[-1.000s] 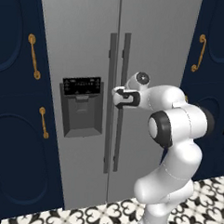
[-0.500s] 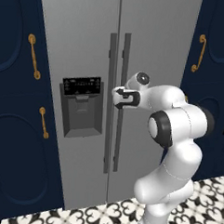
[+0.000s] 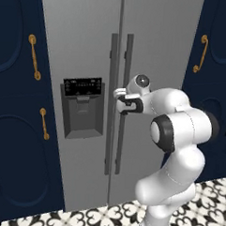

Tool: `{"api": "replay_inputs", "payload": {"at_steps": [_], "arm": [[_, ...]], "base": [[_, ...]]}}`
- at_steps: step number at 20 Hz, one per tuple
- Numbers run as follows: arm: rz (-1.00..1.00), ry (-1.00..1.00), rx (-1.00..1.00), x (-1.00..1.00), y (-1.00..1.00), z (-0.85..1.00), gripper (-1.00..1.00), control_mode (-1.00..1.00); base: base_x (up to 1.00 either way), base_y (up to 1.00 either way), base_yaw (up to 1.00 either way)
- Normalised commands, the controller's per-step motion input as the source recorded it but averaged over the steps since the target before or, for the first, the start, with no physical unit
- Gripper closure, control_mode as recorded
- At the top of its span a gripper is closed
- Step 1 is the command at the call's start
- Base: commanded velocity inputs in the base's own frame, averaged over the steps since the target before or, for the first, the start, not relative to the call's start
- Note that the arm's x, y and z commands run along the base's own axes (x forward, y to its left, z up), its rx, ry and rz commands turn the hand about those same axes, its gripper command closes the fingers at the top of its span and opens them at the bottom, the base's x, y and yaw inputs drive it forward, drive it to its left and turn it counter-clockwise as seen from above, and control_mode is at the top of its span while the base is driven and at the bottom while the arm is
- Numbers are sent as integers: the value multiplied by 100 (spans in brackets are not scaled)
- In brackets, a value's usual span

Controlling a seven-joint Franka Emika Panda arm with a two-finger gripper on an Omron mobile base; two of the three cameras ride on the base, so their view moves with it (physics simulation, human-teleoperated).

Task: Grab a lemon wedge from the fridge and one ice cube from the ice bowl, and put them in the glass of lemonade.

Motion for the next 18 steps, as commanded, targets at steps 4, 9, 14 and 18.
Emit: {"api": "replay_inputs", "payload": {"at_steps": [4,9,14,18], "arm": [[-21,-1,11,-70,-100,4,100,-100],[-21,0,13,-92,-100,21,100,-100],[-21,0,13,-77,-100,4,100,-100],[-20,1,11,-57,-100,7,100,-100]], "base": [[0,0,0],[0,0,0],[0,0,0],[0,0,0]]}}
